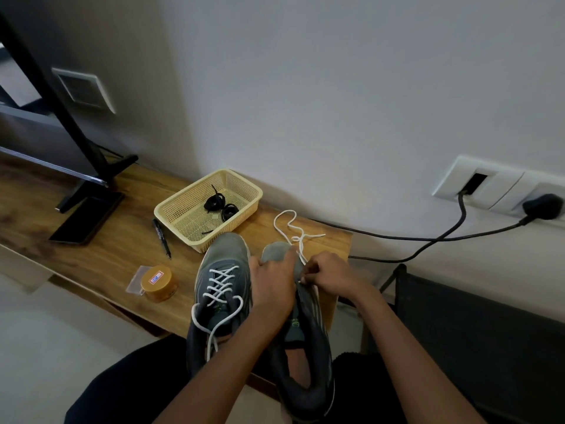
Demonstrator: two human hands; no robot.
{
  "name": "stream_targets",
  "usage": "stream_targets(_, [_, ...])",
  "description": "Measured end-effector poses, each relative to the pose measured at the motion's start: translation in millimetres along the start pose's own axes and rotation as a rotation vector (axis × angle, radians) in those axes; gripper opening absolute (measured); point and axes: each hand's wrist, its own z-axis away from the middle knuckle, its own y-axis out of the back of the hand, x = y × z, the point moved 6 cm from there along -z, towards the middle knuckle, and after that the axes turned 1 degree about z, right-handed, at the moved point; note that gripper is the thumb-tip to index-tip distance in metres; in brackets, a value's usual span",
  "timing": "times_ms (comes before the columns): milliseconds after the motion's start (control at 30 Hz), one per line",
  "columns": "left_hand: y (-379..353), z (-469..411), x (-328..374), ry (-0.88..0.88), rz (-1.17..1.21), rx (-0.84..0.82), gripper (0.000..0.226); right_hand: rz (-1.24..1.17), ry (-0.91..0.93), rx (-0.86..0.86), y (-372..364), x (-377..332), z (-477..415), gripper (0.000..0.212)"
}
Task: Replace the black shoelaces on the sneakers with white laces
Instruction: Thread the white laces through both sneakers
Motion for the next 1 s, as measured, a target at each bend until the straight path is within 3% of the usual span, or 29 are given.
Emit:
stream_targets(133, [-2,2,-2,0.007,0.141,0.011,0.046,0.068,0.002,0.102,9,-12,9,0.018])
stream_targets(267, [-1,3,-1,0.015,0.212,-0.030,0.033,-0.015,-0.092,0.050,2,-12,28,0.033])
stream_targets(433, [2,6,0,-0.002,0.273,-0.061,0.023,-0.244,-0.112,-0.006,-6,-6,46,0.026])
stream_targets(533, [5,6,0,0.005,0.240,-0.062,0.025,-0.191,-0.109,-0.018,-21,-6,57,0.037])
stream_targets(633, [6,6,0,0.028,0.175,-0.065,0.021,-0.027,-0.137,0.201,-29,-8,67,0.025])
stream_targets(700, [6,6,2,0.037,0.102,-0.059,0.021,-0.086,-0.146,0.365,-31,-10,73,0.015])
stream_targets(733, [6,7,4,0.038,0.061,-0.056,0.021,-0.111,-0.145,0.413,-35,-10,74,0.021])
stream_targets(800, [8,8,7,0.041,-0.012,-0.055,0.017,-0.097,-0.188,0.452,-42,-8,74,0.030])
stream_targets(1000, [8,14,4,0.096,-0.149,-0.078,0.015,-0.130,-0.214,0.533,-42,-8,75,0.027])
